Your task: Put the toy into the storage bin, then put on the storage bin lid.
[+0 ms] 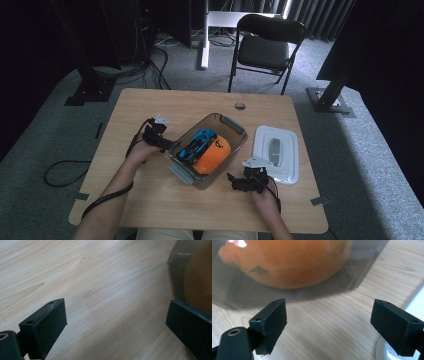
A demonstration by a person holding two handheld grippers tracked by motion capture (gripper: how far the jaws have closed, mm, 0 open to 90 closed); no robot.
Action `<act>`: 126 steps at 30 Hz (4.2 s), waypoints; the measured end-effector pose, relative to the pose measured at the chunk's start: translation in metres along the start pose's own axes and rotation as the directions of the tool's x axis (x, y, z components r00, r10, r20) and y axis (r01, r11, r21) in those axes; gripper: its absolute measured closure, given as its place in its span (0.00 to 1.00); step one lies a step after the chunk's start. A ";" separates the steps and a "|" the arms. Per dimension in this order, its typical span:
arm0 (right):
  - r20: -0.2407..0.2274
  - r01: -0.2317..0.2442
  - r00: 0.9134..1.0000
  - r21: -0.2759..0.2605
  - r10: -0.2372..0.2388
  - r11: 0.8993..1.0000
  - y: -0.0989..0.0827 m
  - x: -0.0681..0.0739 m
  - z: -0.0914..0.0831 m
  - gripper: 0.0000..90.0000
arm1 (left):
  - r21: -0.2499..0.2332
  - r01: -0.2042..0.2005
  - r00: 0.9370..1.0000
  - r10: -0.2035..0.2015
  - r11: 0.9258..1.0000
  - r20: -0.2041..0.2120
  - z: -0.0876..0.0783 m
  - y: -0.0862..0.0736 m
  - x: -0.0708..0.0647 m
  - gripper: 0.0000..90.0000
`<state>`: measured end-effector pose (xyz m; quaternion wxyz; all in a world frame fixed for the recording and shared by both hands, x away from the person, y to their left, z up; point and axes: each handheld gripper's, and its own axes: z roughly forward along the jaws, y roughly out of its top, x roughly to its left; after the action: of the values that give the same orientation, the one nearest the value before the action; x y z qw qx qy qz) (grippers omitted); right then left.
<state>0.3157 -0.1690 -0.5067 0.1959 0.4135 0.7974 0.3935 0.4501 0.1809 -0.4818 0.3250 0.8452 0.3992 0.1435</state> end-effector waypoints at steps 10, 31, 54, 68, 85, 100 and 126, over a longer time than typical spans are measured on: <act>0.017 -0.046 0.999 0.005 0.046 0.999 0.002 -0.007 0.001 0.15 | 0.004 0.002 1.000 -0.002 1.000 -0.001 0.003 -0.005 -0.006 0.04; 0.046 -0.058 0.997 -0.002 0.058 0.998 -0.004 -0.013 -0.011 0.15 | -0.033 -0.057 0.996 0.059 0.998 0.064 -0.011 -0.023 -0.055 0.04; 0.266 -0.225 0.937 -0.030 0.225 0.974 -0.015 -0.082 -0.055 0.13 | -0.077 -0.102 0.992 0.107 0.992 0.064 -0.015 -0.041 -0.087 0.04; 0.398 -0.284 0.878 -0.012 0.265 0.959 -0.014 -0.099 -0.024 0.36 | -0.074 -0.126 0.988 0.132 0.989 0.085 -0.011 -0.044 -0.101 0.04; 0.375 -0.328 0.876 0.006 0.302 0.945 -0.009 -0.106 -0.009 0.71 | -0.078 -0.138 0.984 0.145 0.987 0.101 -0.004 -0.042 -0.112 0.03; 0.363 -0.390 0.847 -0.075 0.389 0.918 -0.014 -0.115 -0.039 0.75 | -0.081 -0.140 0.982 0.149 0.987 0.119 0.001 -0.039 -0.123 0.03; 0.278 -0.249 0.906 -0.257 0.319 0.934 0.044 -0.075 -0.134 0.75 | -0.058 -0.170 0.974 0.177 0.984 0.142 0.011 -0.036 -0.139 0.03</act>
<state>0.2961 -0.2768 -0.3910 0.3046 0.5593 0.6392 0.4311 0.3459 0.0862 -0.5120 0.3587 0.8775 0.2956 0.1180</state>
